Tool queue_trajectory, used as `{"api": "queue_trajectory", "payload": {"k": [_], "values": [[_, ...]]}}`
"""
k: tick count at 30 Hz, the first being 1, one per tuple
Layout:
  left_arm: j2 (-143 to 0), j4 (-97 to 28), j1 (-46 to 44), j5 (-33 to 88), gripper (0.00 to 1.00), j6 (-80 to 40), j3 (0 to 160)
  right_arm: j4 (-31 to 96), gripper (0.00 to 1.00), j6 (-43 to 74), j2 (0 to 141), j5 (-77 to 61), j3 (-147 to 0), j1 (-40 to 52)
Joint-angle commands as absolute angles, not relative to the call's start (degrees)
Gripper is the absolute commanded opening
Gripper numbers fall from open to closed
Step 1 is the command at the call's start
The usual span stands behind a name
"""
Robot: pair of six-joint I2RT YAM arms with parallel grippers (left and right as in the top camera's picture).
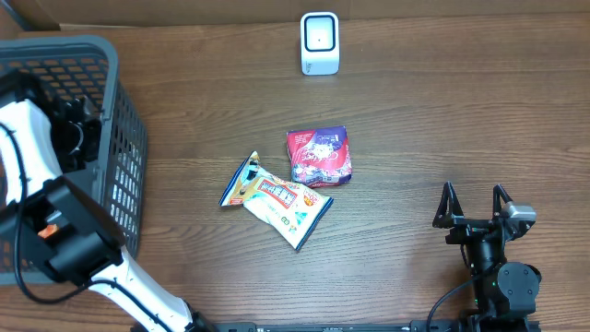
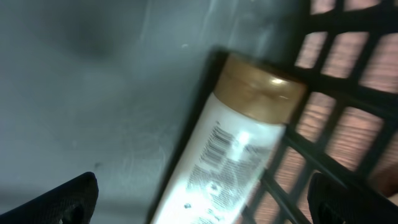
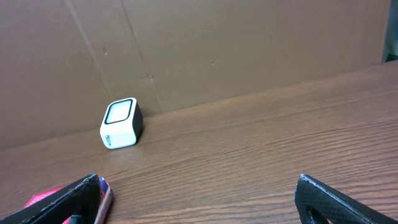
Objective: Scan the item barcode
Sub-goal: 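Reach the left gripper into the basket and grasp the cream tube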
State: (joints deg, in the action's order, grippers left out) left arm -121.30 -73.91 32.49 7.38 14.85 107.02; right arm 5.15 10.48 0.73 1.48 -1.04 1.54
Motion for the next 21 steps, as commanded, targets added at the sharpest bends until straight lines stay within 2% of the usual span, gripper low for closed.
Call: {"api": "queue_trajectory", "payload": {"k": [1,17,18,20,21], "values": [[-123.26,-73.12,30.96,5.1,1.0,16.05,106.65,4.73,1.0,10.41,0.16,1.43,-0.45,1.37],[-130.47,-69.71,30.72,5.82,1.0,16.08,106.3,4.73,1.0,10.41,0.16,1.41,-0.45,1.37],[-131.13,-69.78,30.72,5.8,0.96,16.08,106.28,4.73,1.0,10.41,0.16,1.41,-0.45,1.37],[-132.88,-69.78,30.72,5.8,0.76,15.62,106.26,4.73,1.0,10.41,0.16,1.43,-0.45,1.37],[-133.4,-69.78,30.74,5.74,0.54,15.14,106.26,4.73,1.0,10.41,0.16,1.43,-0.45,1.37]]}}
